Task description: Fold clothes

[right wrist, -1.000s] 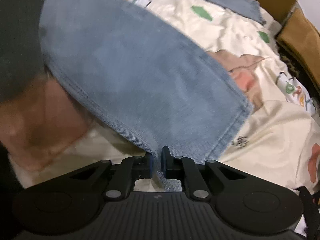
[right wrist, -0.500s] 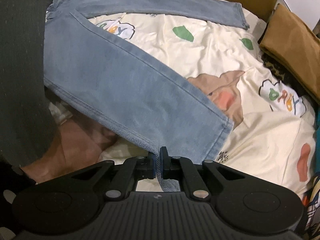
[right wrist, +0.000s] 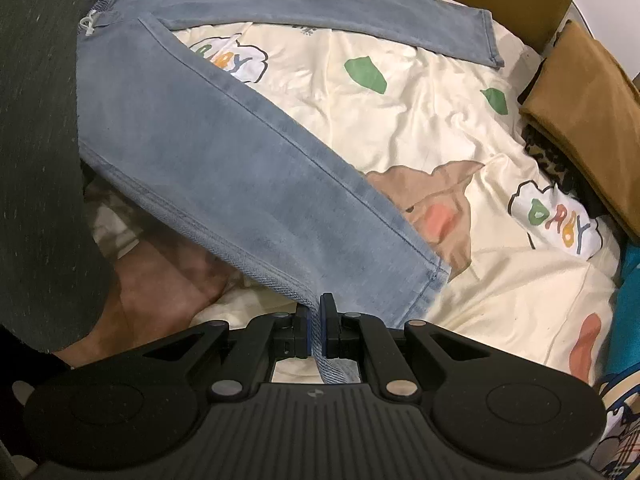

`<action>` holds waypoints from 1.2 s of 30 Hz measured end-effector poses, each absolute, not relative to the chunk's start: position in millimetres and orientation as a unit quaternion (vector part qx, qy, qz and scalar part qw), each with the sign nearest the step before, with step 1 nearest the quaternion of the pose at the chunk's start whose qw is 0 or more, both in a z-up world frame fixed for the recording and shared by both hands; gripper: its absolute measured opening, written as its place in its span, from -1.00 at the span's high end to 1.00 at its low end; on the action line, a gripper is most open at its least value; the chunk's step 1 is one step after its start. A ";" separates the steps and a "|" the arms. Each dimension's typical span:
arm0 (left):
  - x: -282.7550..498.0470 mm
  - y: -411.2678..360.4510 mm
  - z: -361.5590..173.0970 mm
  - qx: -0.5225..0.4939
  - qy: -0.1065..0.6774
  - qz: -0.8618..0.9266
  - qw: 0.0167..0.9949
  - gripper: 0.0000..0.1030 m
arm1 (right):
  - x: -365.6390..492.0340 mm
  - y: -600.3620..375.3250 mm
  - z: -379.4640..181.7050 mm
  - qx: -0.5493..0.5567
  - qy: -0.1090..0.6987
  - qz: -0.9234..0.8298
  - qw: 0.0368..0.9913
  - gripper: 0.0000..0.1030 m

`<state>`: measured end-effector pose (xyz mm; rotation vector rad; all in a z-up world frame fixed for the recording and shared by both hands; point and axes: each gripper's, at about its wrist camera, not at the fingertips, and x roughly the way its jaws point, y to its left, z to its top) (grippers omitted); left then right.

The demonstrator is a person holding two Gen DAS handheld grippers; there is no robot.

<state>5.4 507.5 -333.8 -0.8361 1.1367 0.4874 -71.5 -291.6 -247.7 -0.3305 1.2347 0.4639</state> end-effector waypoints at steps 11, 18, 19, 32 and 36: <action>12.1 525.9 -347.5 -0.442 0.458 0.249 0.730 0.16 | -67.5 -289.6 -245.5 -0.157 0.575 0.209 0.775 0.97; 14.2 530.2 -344.4 -0.453 0.443 0.243 0.734 0.35 | -66.3 -291.2 -240.7 -0.148 0.575 0.204 0.778 0.97; 15.7 530.8 -344.9 -0.453 0.445 0.244 0.733 0.48 | -66.3 -290.8 -240.0 -0.150 0.575 0.205 0.778 0.97; 28.2 525.3 -312.6 -0.447 0.443 0.233 0.742 0.74 | -55.8 -294.2 -211.1 -0.142 0.552 0.193 0.799 0.97; 42.3 519.0 -292.4 -0.445 0.437 0.213 0.753 0.79 | -46.5 -296.8 -194.6 -0.140 0.540 0.178 0.811 0.97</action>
